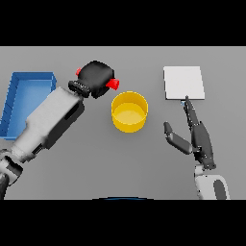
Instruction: Pick up the red beaker and tilt it to pour out 1 green nut into yellow bowl. Pick up the yellow bowl and place it on the metallic measuring scale.
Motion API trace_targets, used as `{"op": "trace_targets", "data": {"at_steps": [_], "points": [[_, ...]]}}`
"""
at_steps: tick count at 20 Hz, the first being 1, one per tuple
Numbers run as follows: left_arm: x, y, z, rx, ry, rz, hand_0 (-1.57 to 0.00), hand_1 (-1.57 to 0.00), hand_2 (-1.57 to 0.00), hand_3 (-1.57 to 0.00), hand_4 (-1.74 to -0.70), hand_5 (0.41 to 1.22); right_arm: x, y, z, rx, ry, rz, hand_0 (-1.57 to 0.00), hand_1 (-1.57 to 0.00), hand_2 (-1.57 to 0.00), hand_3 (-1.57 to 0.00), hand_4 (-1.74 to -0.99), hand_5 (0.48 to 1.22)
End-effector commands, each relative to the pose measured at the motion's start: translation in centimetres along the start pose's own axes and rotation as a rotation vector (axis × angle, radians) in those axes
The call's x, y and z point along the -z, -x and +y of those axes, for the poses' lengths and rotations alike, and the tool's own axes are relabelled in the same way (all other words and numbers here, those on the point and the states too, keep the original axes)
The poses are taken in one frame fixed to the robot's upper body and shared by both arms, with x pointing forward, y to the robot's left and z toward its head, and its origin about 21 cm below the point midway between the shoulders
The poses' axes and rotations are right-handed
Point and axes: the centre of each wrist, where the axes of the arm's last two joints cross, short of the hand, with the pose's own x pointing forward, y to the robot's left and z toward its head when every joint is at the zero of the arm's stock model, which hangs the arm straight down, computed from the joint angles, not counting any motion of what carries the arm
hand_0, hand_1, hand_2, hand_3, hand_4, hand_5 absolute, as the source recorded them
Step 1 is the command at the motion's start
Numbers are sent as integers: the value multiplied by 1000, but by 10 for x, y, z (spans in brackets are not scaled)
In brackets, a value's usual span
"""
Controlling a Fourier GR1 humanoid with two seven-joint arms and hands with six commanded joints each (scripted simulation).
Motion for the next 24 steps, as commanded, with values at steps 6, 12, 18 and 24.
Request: {"op": "trace_targets", "data": {"at_steps": [6, 12, 18, 24], "points": [[12, -18, 15, 304, 114, -84, -1571, -1571, -1571, -1350, -1721, 1218, -3, 6, 8, 63, 10, 15, 1, 1, 1, 1, -1212, 631], [22, -34, 23, 560, 161, -165, -1571, -1571, -1571, -1513, -1732, 1220, -1, 8, 7, 1, 32, -7, 1, 1, 1, 1, -1205, 584], [25, -48, 28, 816, 191, -215, -1571, -1571, -1571, -1556, -1738, 1221, 0, 3, 2, 5, 44, -18, 1, 1, 1, 1, -1148, 566], [30, -59, 26, 1019, 197, -248, -1571, -1571, -1571, -1567, -1733, 1221, -3, 4, 1, 1, 36, -31, 1, 1, 1, 1, -1136, 578]]}}
